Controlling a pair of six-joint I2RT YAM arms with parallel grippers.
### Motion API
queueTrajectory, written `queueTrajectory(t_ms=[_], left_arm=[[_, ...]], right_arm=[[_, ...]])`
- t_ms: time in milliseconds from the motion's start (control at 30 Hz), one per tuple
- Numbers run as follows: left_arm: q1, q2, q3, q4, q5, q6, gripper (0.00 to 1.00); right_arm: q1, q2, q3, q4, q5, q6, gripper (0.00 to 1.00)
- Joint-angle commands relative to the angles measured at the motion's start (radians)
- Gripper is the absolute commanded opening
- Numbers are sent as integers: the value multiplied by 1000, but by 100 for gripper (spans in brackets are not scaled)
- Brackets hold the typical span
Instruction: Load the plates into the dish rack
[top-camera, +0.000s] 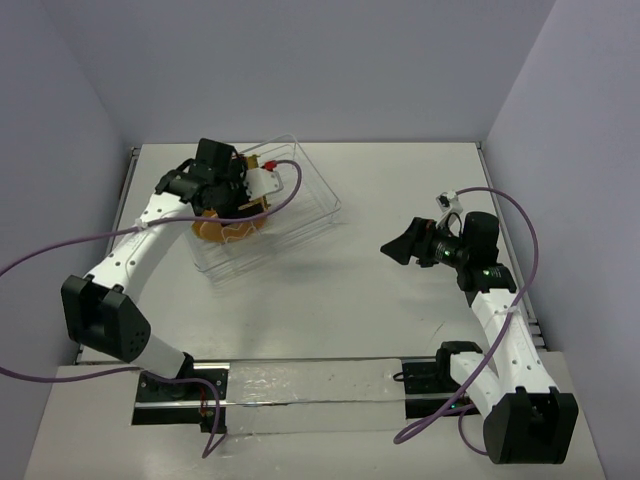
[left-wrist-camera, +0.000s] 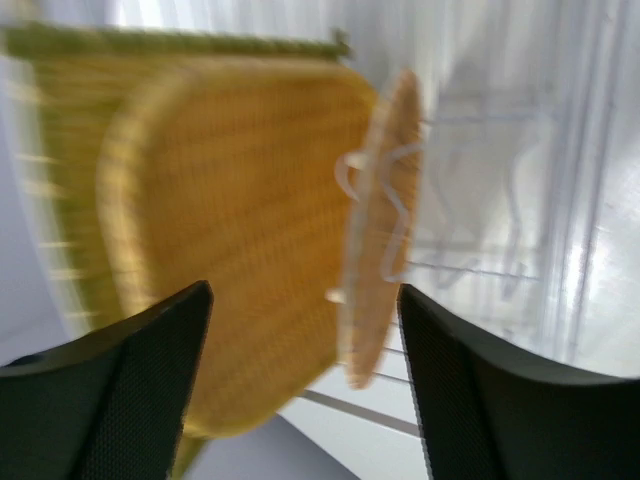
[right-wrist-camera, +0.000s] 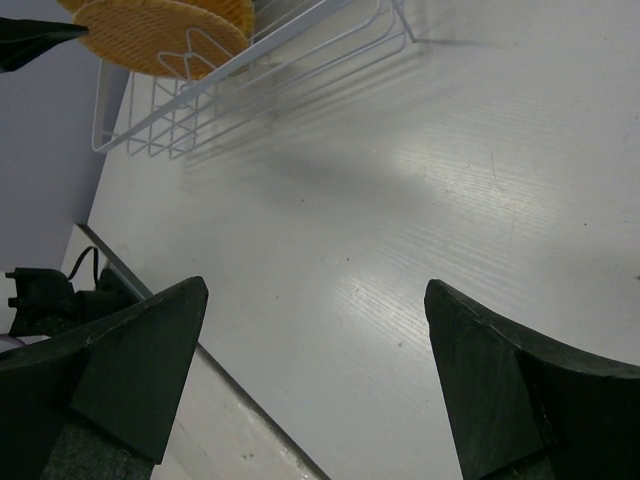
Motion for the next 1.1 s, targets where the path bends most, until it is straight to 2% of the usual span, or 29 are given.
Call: queueTrajectory(t_ms=[0, 100, 200, 267, 300, 333, 367, 433, 500, 600, 700, 833, 1067], left_arm=[[-7, -106, 124, 26, 87, -65, 99], [-7, -239, 88, 251, 148, -194, 99], [-6, -349, -9, 565, 125, -517, 99], [-6, -407, -76, 781, -72, -769, 99], [0, -416, -77, 795, -231, -867, 99], [10, -420, -70, 788, -421, -966, 99], [24, -419, -61, 746, -528, -1089, 99], [113, -403, -50, 615, -588, -1231, 99], [200, -383, -64, 538, -528, -1328, 99], [390, -363, -83, 384, -484, -1491, 99], [554, -387, -165, 337, -438, -1606, 99], [640, -467, -314, 399, -376, -1663, 99], [654, -484, -333, 355, -438, -1679, 99]], right_arm=[[8, -40, 52, 2, 40, -8, 98], [8, -76, 52, 2, 131, 7, 99], [8, -100, 54, -1, 222, 40, 100], [7, -108, 55, -11, 319, 67, 100], [7, -108, 56, -22, 374, 75, 100], [7, -108, 58, -35, 437, 83, 100], [7, -108, 58, -43, 479, 93, 100], [7, -109, 56, -52, 555, 109, 100], [6, -113, 55, -51, 624, 120, 100], [5, -119, 52, -53, 686, 137, 100], [6, -132, 40, -59, 765, 163, 100], [7, -143, 28, -66, 854, 200, 100], [5, -139, 19, -66, 869, 232, 100]])
